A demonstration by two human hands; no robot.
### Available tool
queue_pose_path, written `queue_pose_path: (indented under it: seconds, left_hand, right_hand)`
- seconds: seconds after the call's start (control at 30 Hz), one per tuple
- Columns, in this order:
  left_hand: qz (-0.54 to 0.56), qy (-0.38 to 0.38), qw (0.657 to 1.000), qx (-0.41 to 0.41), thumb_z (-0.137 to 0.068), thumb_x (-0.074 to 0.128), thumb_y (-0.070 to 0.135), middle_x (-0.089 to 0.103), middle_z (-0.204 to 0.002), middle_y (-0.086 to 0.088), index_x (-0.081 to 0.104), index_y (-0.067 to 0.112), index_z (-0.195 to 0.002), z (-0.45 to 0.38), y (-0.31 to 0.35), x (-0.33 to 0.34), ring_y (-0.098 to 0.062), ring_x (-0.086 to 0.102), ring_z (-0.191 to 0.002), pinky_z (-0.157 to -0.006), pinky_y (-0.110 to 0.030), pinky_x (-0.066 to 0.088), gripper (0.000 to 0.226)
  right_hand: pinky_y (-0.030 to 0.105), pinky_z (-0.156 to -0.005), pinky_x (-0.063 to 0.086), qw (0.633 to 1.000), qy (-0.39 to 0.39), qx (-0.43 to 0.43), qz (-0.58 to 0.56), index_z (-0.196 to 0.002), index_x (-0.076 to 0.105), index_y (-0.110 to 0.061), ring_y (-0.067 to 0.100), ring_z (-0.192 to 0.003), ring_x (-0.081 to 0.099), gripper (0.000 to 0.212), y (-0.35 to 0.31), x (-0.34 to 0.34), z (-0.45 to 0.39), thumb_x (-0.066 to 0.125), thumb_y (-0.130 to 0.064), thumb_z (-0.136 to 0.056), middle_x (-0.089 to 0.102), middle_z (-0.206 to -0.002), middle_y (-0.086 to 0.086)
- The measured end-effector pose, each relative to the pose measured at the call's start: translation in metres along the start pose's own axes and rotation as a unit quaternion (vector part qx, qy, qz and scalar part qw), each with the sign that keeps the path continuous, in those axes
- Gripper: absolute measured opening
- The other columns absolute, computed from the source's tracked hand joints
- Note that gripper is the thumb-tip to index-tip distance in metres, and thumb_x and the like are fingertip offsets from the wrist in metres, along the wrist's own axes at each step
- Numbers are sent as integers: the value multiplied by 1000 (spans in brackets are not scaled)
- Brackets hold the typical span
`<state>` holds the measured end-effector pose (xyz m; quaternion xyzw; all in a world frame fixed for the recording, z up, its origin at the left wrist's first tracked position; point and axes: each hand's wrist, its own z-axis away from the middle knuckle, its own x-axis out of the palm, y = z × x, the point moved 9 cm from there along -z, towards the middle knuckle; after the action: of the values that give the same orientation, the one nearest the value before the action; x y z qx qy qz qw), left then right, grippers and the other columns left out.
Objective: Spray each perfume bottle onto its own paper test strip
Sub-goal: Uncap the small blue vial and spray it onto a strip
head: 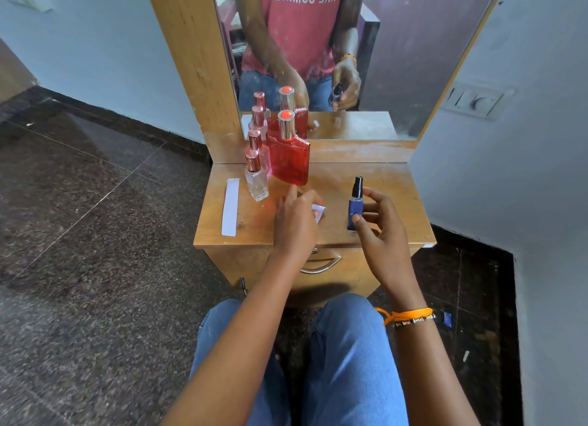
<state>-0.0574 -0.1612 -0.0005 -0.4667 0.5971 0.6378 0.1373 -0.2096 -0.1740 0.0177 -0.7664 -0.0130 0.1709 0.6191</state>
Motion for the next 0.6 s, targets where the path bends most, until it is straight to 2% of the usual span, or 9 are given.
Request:
queue_pose_path:
  seconds: [0.13,0.27,0.37,0.43,0.5,0.6]
  left_hand:
    - [54,1,998,9,-84,61,2,62,-104,-2,61,18,-107,3,0,-1,-21,54,-99,-73,-28,48,28]
    - [182,-42,980,-62,-82,67,6,59,-87,9,51,25,-117,3,-7,-5,-5,57,-81,-60,-12,41,43]
    - [295,-70,945,-124,-79,71,12,64,-88,10,52,28,-111,7,-11,-10,-3,59,-84,-66,-18,46,41]
    - [351,-84,921,-146,-78,72,12,67,-88,9,56,29,-103,11,-11,-13,-2,62,-82,-66,-19,46,33]
    - [385,-92,905,-154,-77,72,11,69,-85,10,61,29,-90,13,-10,-18,2,62,-75,-64,-17,47,25]
    - [426,-90,885,-164,-77,72,5,69,-80,6,67,22,-80,16,-8,-23,-5,62,-76,-74,-23,49,18]
  right_hand:
    - [21,-76,51,995,-13,30,-98,-112,53,-29,14,-86,66,29,4,4,0,46,-5,-97,60,-97,-5]
    - [26,-74,50,969,-48,67,-232,-103,54,-19,12,-73,61,15,7,13,1,44,-8,-99,53,-91,7]
    - [21,-62,46,946,-66,94,-303,-101,53,-16,10,-64,53,17,6,20,3,40,-6,-99,58,-79,1]
    - [19,-51,38,912,-89,122,-381,-104,53,-16,10,-54,44,22,5,25,5,35,-7,-98,56,-71,3]
    - [18,-46,31,863,-120,145,-470,-112,55,-19,8,-47,37,25,2,32,8,37,-12,-96,53,-68,6]
    - [16,-42,28,810,-164,140,-545,-126,52,-25,5,-43,38,33,-6,39,12,40,-20,-95,50,-70,7]
